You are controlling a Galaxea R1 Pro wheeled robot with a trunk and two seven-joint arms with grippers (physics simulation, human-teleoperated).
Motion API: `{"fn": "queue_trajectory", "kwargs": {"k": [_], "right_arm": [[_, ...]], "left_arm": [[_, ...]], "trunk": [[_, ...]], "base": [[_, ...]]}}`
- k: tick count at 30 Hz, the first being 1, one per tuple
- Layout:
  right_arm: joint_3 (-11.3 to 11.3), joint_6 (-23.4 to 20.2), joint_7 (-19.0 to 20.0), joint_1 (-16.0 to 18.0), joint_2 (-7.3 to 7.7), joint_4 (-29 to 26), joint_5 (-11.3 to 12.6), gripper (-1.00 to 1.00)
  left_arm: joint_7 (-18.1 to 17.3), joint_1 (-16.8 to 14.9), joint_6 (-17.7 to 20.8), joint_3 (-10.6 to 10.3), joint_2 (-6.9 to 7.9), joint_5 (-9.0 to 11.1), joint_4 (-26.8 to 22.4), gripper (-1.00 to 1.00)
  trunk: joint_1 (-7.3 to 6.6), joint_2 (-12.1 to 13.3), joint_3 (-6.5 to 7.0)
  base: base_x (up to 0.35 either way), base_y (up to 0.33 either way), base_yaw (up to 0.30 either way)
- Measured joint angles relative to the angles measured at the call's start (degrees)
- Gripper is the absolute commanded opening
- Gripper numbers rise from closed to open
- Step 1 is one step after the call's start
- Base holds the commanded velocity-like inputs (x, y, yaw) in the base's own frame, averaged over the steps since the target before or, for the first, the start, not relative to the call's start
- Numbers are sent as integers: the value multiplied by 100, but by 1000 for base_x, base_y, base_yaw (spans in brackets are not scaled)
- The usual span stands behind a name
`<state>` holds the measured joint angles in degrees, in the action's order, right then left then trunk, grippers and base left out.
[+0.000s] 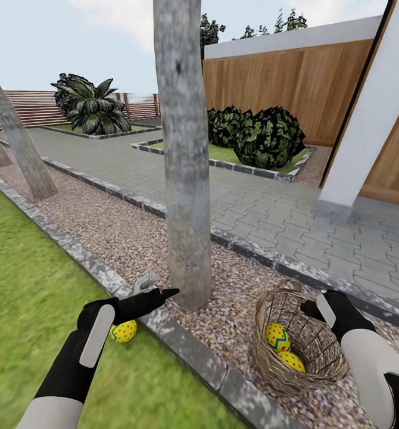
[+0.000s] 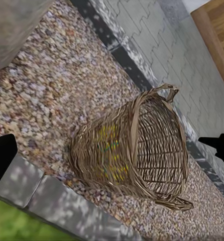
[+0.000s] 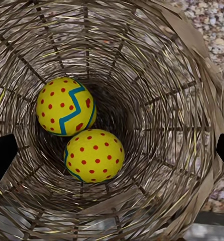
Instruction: Take the three Easter eggs out of the wicker basket on the lawn in the garden, then place them on the lawn next to a single tree (choose any tree) so that all three eggs are next to the same tree and none are left in the basket.
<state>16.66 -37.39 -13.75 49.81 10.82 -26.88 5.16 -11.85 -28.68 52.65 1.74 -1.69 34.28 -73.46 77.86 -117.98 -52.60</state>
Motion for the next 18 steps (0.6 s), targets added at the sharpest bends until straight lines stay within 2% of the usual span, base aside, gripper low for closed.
{"fn": "queue_trajectory", "kwargs": {"k": [18], "right_arm": [[-1, 3, -1, 0, -10, 23, -8, 100]], "left_arm": [[-1, 3, 12, -7, 0, -1, -4, 100]], "trunk": [[0, 0, 0]], "base": [[0, 0, 0]]}}
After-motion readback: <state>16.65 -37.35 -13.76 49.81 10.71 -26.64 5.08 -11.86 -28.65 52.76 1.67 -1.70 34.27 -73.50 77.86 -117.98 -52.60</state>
